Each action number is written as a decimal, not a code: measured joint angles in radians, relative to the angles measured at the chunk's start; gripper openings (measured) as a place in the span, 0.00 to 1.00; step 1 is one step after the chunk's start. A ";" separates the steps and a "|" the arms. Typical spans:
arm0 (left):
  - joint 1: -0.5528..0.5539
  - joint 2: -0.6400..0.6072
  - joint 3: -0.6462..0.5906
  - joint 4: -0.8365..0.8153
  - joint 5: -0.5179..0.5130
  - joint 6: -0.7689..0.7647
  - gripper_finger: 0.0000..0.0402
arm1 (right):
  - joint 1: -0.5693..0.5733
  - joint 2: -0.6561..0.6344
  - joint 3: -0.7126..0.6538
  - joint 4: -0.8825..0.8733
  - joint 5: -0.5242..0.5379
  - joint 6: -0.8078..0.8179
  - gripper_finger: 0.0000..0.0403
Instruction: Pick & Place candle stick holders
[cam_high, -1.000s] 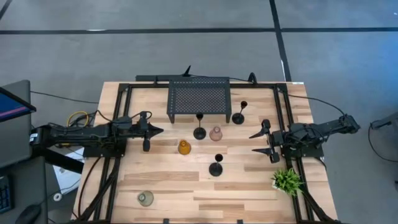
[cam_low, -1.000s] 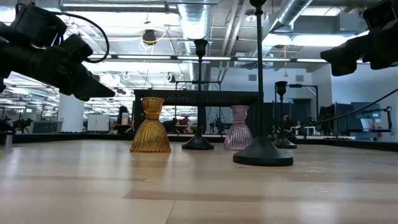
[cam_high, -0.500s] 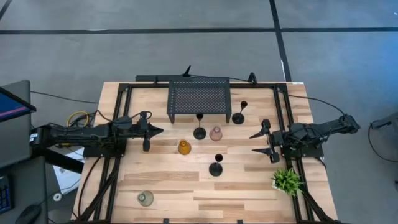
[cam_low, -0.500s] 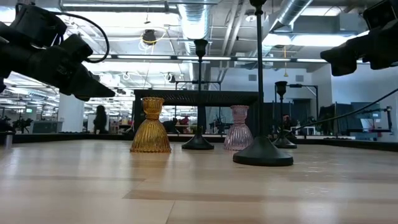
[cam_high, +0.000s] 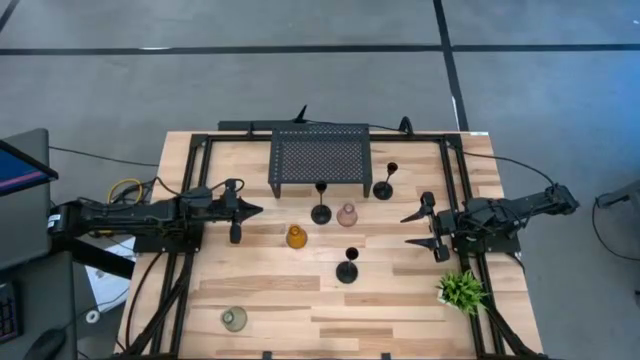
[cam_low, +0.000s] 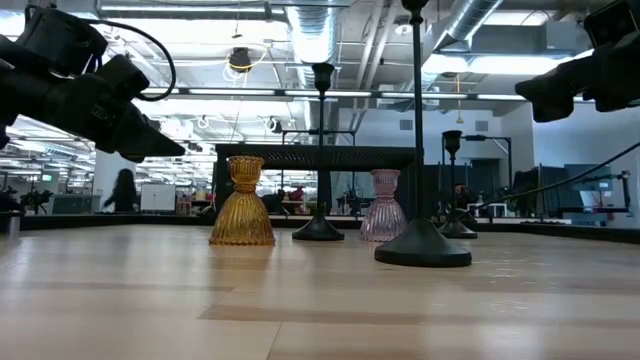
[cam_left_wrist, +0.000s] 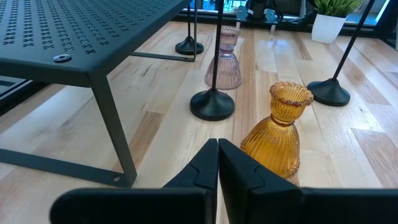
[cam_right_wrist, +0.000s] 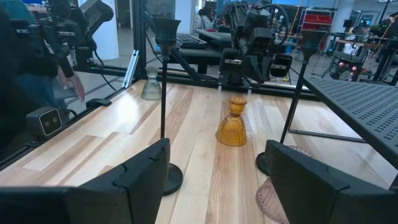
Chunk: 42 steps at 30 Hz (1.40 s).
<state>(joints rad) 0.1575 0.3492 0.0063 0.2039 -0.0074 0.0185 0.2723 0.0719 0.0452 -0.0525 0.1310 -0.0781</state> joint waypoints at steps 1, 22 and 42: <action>0.000 0.000 0.000 0.000 0.000 0.000 0.03 | 0.000 0.000 0.000 0.000 0.000 0.000 0.63; 0.000 0.000 0.000 0.004 0.000 0.000 0.03 | 0.000 0.000 0.000 0.000 0.000 0.000 0.63; 0.000 0.000 0.000 0.021 0.000 0.000 0.03 | 0.000 0.000 0.000 0.000 0.000 0.000 0.63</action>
<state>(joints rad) 0.1576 0.3491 0.0063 0.2254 -0.0073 0.0185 0.2725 0.0719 0.0452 -0.0525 0.1307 -0.0781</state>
